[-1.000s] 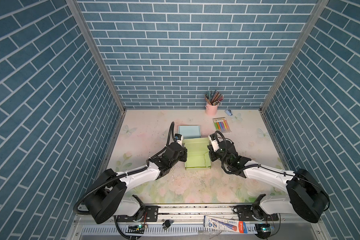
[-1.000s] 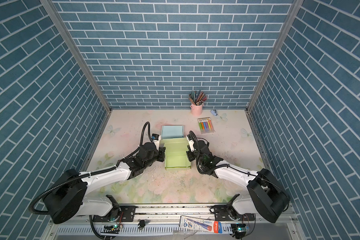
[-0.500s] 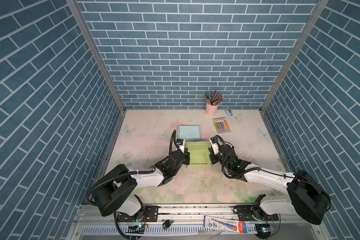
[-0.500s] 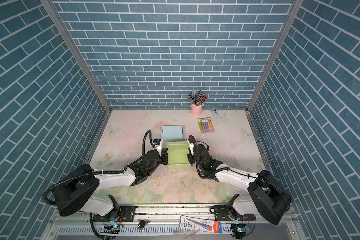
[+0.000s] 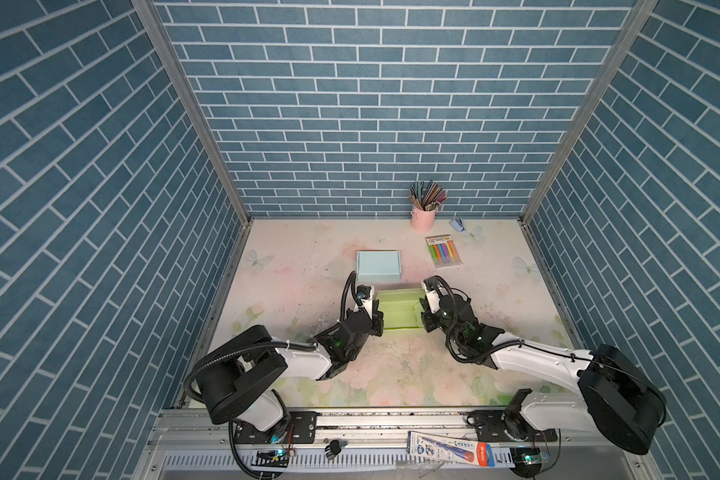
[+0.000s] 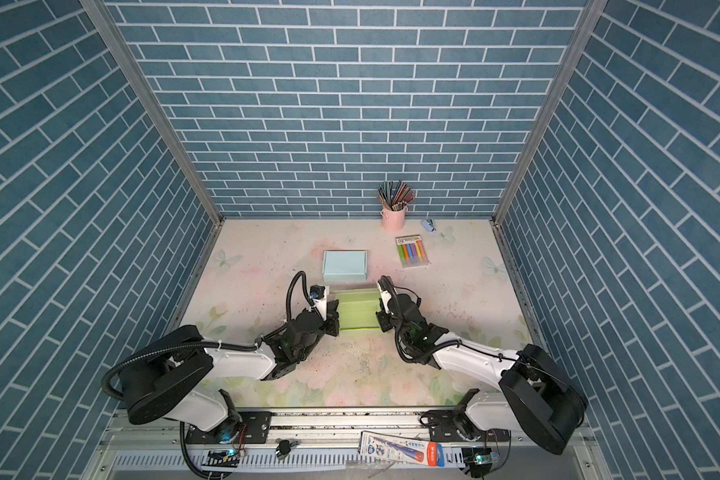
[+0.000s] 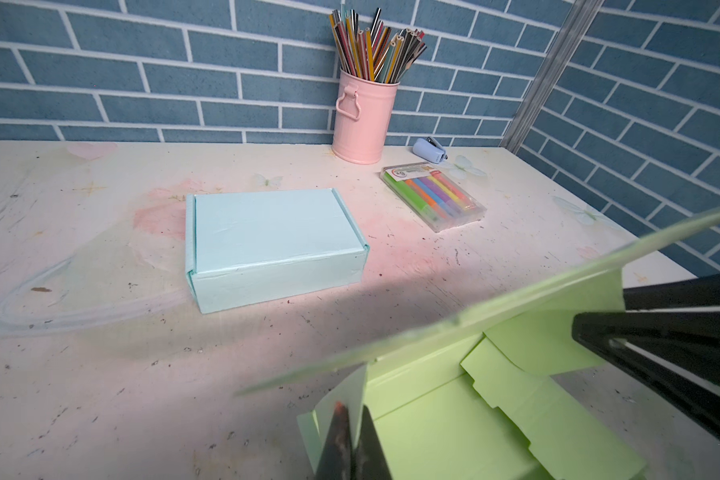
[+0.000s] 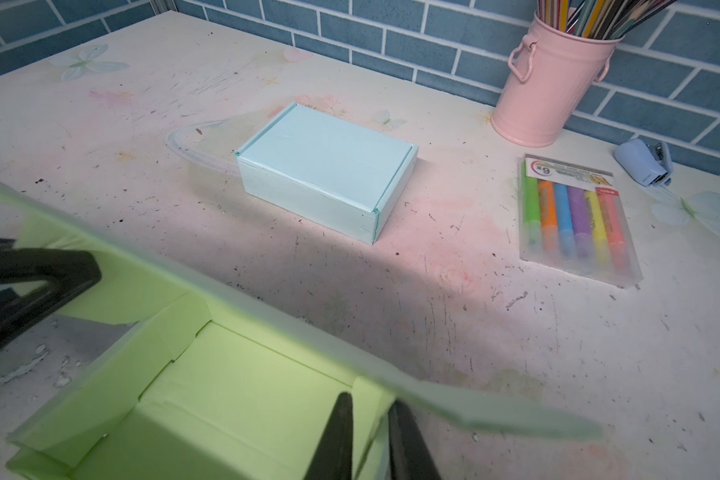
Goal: Fold the paper box
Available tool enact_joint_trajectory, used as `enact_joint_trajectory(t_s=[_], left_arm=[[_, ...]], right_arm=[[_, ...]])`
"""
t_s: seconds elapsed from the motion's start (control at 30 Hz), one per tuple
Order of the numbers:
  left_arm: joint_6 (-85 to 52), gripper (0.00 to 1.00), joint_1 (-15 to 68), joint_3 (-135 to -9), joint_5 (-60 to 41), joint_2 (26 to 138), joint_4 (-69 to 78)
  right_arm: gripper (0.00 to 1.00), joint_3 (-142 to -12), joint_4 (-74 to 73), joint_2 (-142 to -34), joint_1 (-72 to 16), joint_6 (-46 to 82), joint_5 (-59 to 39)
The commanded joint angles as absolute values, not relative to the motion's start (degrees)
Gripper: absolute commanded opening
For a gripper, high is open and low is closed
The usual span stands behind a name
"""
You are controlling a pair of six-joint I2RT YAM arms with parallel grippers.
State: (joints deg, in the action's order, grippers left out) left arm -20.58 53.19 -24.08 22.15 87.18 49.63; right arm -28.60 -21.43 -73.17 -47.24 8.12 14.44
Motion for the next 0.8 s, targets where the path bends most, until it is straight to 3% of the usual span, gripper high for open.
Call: enact_joint_trajectory(t_s=[0.0, 0.37, 0.77], left_arm=[[-20.8, 0.01, 56.2, -23.4, 14.3, 87.0, 55.7], [-22.7, 0.01, 56.2, -22.7, 15.5, 86.7, 56.2], [-24.4, 0.02, 58.2, -21.7, 16.0, 85.0, 57.5]], right_arm=[[0.17, -27.2, -24.6, -72.2, -50.3, 7.4, 7.0], [0.19, -25.2, -28.9, -73.3, -52.5, 8.6, 5.8], [0.19, -21.2, -30.2, -70.7, -55.8, 11.4, 11.3]])
